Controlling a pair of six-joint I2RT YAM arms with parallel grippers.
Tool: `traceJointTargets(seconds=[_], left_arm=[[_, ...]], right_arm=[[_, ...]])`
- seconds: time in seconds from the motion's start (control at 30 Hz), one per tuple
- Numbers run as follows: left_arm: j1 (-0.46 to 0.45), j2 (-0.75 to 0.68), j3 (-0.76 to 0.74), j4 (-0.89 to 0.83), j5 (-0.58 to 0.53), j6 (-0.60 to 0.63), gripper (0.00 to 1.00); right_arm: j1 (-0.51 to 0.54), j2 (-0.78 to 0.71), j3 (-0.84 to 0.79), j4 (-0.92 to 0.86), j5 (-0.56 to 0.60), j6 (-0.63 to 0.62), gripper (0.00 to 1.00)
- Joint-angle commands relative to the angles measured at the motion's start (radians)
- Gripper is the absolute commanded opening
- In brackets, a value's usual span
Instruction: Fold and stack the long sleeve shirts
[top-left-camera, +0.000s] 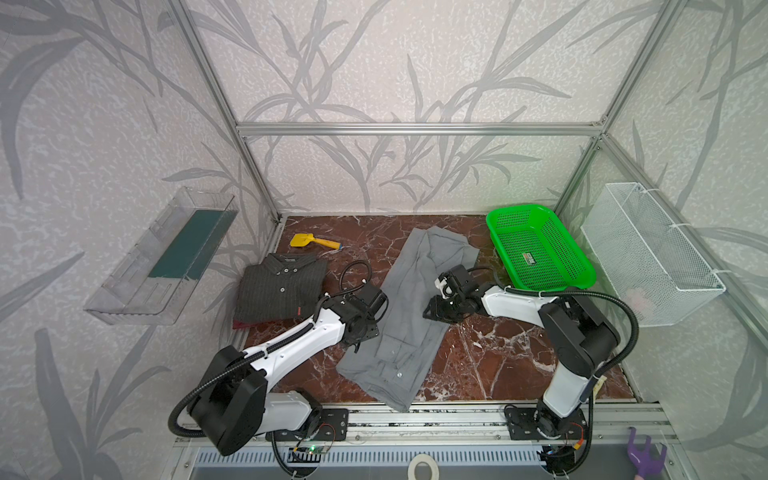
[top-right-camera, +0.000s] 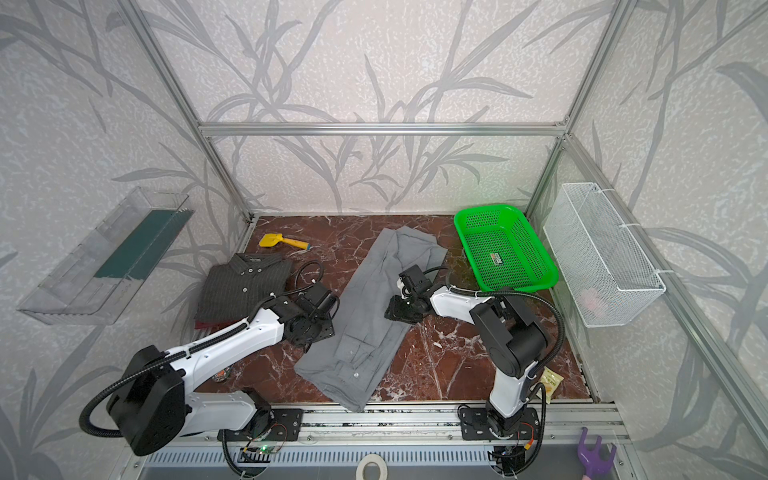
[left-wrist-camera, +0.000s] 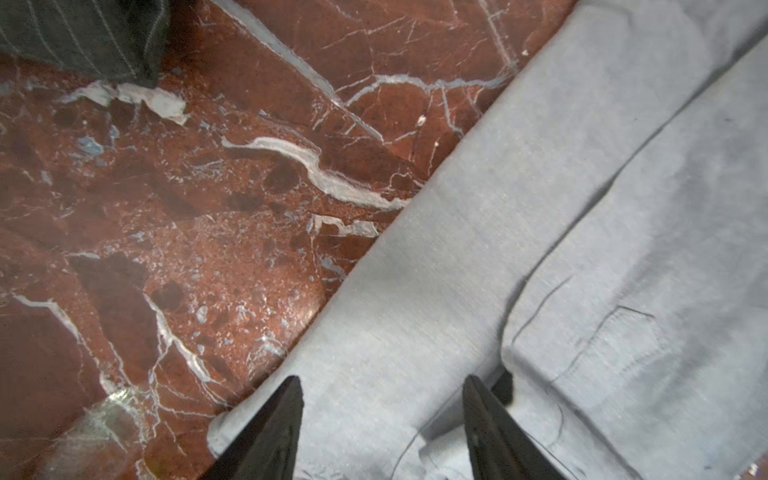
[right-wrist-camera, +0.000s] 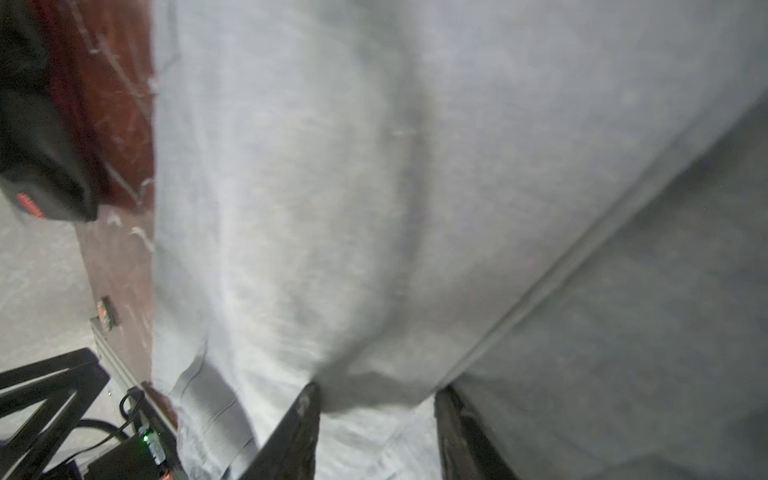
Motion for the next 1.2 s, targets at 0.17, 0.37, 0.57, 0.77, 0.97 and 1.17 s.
traceJointTargets(seconds=[0.17, 0.37, 0.57, 0.77, 0.97, 1.17], left_arm=[[0.010, 0.061, -0.040, 0.034, 0.121, -0.010, 0.62], [-0.007, 0.051, -0.121, 0.143, 0.227, -0.121, 0.61], [-0.153, 0.031, -0.121, 0.176, 0.221, -0.246, 0.61], [-0.213, -0.032, -0.096, 0.179, 0.176, -0.305, 0.61], [-0.212, -0.023, -0.047, 0.262, 0.167, -0.236, 0.62], [-0.195, 0.132, 0.107, 0.251, 0.202, -0.102, 0.62]], right_arm=[[-0.167, 0.105, 0.110, -0.140, 0.125, -0.134, 0.46], [-0.270, 0.212, 0.288, -0.224, 0.145, -0.219, 0.45], [-0.284, 0.242, 0.480, -0.354, 0.158, -0.322, 0.46], [-0.198, 0.003, 0.355, -0.371, 0.171, -0.354, 0.54], [-0.142, -0.195, 0.101, -0.306, 0.082, -0.285, 0.56], [-0.052, -0.317, -0.078, -0.253, 0.056, -0.204, 0.55]])
